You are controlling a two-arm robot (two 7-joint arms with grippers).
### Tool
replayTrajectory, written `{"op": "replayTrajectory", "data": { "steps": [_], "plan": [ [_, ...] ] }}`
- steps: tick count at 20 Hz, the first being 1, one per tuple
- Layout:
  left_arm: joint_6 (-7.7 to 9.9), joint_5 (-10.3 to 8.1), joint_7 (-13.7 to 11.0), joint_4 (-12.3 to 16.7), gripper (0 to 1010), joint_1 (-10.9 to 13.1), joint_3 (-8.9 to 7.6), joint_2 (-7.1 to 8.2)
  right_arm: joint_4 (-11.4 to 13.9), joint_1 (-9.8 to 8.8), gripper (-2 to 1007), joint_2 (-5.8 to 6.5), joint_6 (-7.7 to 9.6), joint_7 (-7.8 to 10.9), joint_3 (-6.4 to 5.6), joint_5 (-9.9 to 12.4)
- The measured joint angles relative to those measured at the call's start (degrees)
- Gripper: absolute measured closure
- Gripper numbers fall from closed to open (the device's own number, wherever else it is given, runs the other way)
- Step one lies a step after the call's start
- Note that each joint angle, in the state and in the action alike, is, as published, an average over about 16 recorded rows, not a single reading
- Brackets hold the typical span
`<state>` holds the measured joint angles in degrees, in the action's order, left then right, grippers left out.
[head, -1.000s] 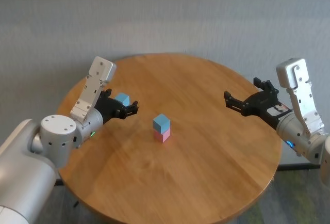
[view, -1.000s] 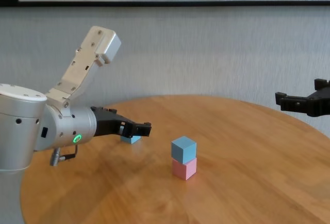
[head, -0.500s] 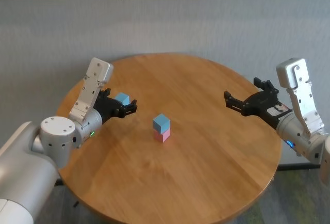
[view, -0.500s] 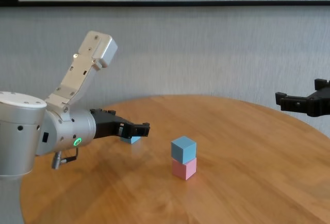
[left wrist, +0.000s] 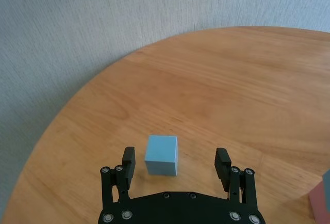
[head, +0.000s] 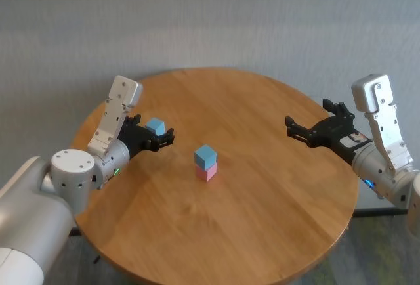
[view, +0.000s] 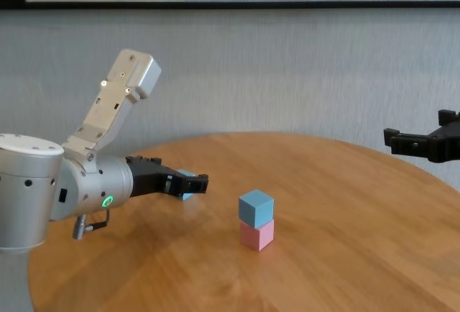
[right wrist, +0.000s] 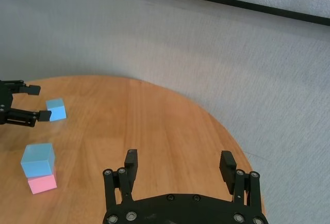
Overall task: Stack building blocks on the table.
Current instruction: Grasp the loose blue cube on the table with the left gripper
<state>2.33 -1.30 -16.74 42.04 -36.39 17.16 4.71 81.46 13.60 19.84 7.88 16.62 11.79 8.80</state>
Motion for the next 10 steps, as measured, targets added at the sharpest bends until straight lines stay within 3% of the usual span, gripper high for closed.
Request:
{"op": "replayTrajectory", "data": {
  "steps": [10],
  "plan": [
    [1.65, 0.53, -0.96, -3.42, 8, -2.42, 0.84, -0.41, 0.0, 0.0, 0, 0.0, 0.0, 0.0, 0.0, 0.0]
  ]
}}
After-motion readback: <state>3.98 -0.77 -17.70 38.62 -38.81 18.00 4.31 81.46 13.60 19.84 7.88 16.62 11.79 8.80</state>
